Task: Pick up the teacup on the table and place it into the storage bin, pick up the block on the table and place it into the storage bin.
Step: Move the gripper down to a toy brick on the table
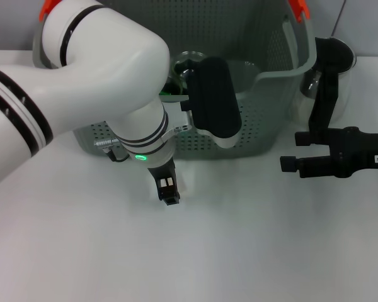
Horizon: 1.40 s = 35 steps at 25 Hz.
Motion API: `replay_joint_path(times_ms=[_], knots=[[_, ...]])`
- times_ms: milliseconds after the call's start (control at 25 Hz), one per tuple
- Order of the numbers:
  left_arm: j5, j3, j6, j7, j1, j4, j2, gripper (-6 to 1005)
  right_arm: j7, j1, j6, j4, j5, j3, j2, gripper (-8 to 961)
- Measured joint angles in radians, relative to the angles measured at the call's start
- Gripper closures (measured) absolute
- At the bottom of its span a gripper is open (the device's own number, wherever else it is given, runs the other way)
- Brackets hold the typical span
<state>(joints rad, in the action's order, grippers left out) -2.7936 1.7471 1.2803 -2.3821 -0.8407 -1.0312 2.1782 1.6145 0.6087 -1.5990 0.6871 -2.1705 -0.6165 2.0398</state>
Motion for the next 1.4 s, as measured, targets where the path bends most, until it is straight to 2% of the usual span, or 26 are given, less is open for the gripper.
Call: replay_joint_path(times_ms=[640, 1200, 1400], knots=[[0.001, -0.007, -0.027, -0.008, -0.003, 0.034, -0.001, 258, -0.002, -0.001, -0.001, 0.0, -0.004, -0.002, 0.0, 9], [0.002, -0.002, -0.035, -0.008, -0.023, 0.068, 0.0, 268, -0.002, -0.001, 0.004, 0.0, -0.004, -0.002, 0.0, 9], [0.003, -0.002, -0.035, -0.002, -0.026, 0.075, 0.0, 421, -0.002, -0.001, 0.005, 0.0, -0.003, -0.002, 0.0, 9]])
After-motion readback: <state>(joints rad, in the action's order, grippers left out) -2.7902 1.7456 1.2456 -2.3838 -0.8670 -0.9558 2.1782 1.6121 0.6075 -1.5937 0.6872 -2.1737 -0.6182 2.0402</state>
